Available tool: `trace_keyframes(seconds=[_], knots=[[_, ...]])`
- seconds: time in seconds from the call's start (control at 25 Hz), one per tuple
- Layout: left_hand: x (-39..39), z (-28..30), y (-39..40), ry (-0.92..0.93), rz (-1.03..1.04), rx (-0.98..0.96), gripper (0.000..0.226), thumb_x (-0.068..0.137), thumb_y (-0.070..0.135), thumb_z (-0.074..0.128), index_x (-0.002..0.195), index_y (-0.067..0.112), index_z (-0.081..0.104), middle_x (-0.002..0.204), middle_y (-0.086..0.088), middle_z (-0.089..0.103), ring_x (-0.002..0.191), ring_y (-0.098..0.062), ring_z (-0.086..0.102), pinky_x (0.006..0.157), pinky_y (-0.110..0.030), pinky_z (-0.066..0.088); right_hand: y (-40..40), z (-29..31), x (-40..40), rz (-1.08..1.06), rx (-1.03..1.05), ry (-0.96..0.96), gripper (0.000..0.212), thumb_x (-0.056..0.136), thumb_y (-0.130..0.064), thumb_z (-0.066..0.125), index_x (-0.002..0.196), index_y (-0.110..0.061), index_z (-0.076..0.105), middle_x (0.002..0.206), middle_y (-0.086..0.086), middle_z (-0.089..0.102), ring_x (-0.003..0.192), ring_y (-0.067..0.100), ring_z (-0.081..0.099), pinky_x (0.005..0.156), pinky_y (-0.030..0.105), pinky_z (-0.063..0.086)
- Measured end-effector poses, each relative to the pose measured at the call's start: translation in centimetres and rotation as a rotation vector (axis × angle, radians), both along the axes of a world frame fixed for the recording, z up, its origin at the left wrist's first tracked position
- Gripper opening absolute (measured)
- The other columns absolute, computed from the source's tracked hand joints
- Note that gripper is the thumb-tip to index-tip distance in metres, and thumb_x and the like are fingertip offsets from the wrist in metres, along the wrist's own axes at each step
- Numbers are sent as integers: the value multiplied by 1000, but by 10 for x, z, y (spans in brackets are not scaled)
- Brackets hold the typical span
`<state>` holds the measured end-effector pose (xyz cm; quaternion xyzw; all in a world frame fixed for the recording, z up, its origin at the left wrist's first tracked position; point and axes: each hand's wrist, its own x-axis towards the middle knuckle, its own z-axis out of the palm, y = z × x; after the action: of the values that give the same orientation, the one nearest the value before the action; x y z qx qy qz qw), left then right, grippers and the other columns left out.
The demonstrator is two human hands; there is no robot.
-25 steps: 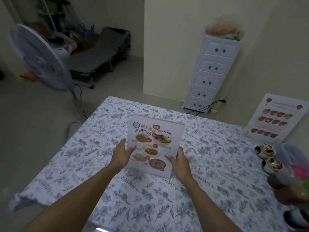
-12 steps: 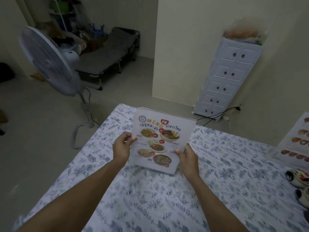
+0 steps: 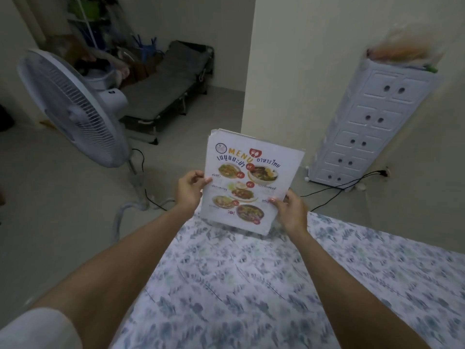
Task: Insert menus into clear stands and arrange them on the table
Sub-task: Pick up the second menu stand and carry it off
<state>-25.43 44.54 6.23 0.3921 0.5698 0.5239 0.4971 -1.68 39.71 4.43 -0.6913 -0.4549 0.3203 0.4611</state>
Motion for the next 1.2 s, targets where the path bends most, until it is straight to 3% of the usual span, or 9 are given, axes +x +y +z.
trace_keyframes(seconds=[0.12,0.2,0.48,0.76,0.88,1.0,1.2], knots=[[-15,-11,42,-9,-19,-12,12,85,0,64,92,2,55,79,-4,61,73,-17,59,57,-21,56,40,-14,-14,-6,-28,45,21,85,-12,69,105,-8,66,100,6,72,89,24,70,76,48,60],[-22,-23,64,5,-24,-27,12,85,0,65,93,3,56,78,0,62,71,-13,59,51,-17,54,60,-25,-21,-7,-49,76,22,85,-10,69,107,-7,66,102,7,72,93,26,70,80,51,59],[-39,-64,102,24,-18,-121,15,84,4,67,77,14,59,84,-3,66,91,-27,63,85,-45,55,95,-50,-36,2,-96,84,22,84,-6,68,107,-9,67,105,7,73,94,25,70,84,51,59],[-47,-71,116,3,-62,-124,10,84,4,66,82,12,61,85,-1,66,93,-30,64,84,-46,57,105,-53,-40,10,-106,69,24,85,-6,67,108,-12,65,100,1,70,94,24,69,83,50,59],[-48,-74,115,16,-73,-122,13,85,7,67,78,16,61,89,-6,68,95,-31,65,88,-49,56,102,-52,-42,-8,-104,48,23,86,-7,67,109,-11,64,102,3,70,89,17,68,79,43,60],[-50,-77,112,41,-79,-114,14,85,11,67,76,20,62,89,-3,69,93,-28,67,86,-44,56,99,-53,-45,-20,-97,1,23,87,-9,66,110,-9,64,108,5,72,80,1,63,66,24,54],[-47,-76,112,103,-59,-133,14,85,14,68,75,20,60,101,-11,69,93,-26,64,85,-43,55,96,-49,-47,-18,-113,-29,23,88,-10,65,111,-5,62,110,8,71,79,7,61,62,20,49]])
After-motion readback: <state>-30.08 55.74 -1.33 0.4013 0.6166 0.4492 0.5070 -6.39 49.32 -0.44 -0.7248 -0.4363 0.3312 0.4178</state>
